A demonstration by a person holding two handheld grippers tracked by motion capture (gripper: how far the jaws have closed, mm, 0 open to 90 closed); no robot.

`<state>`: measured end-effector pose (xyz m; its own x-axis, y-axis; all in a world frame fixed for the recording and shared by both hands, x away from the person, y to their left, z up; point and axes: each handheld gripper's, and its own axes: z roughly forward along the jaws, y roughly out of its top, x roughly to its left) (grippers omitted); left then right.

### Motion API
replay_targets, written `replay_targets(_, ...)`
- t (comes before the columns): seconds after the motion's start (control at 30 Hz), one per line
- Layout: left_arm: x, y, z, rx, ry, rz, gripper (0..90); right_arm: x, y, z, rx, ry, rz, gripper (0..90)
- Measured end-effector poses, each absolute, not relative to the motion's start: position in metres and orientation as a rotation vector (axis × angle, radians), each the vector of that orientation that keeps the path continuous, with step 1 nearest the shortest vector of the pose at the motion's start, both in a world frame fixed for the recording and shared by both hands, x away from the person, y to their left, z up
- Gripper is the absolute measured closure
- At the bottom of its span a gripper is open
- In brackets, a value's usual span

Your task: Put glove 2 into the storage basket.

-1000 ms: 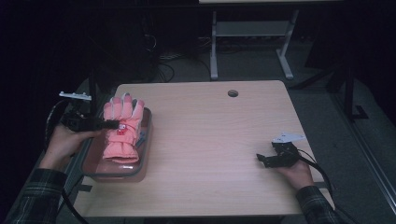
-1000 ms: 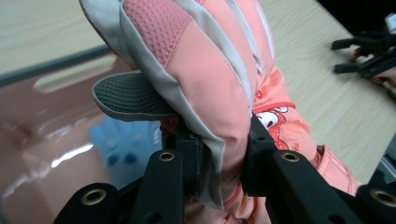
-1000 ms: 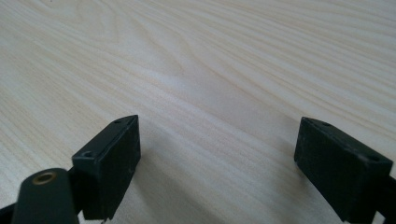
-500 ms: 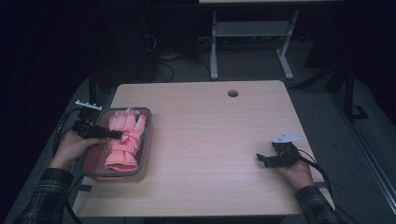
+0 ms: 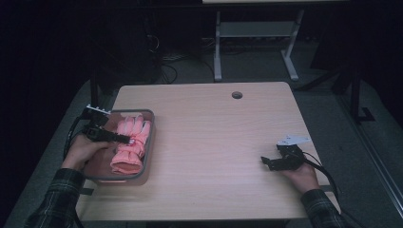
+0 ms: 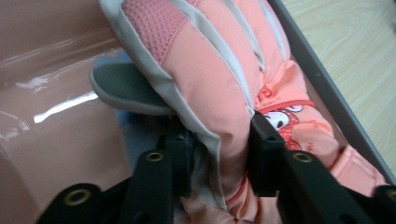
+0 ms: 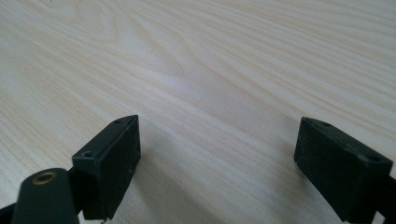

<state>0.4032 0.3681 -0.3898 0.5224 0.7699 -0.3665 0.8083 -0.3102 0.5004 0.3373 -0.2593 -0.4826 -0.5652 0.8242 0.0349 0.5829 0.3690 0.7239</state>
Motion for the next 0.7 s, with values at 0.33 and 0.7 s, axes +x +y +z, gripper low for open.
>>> replay_targets(0.33, 0.398, 0.372, -0.378, 2.091, 1.309, 0.062, 19.4, 0.337, -0.259, -0.483, 1.235, 2.302, 1.012, 14.4)
replay_targets(0.7, 0.388, 0.375, -0.348, 2.045, 1.264, 0.143, 14.9, 0.337, -0.259, -0.483, 1.235, 2.302, 1.012, 14.4)
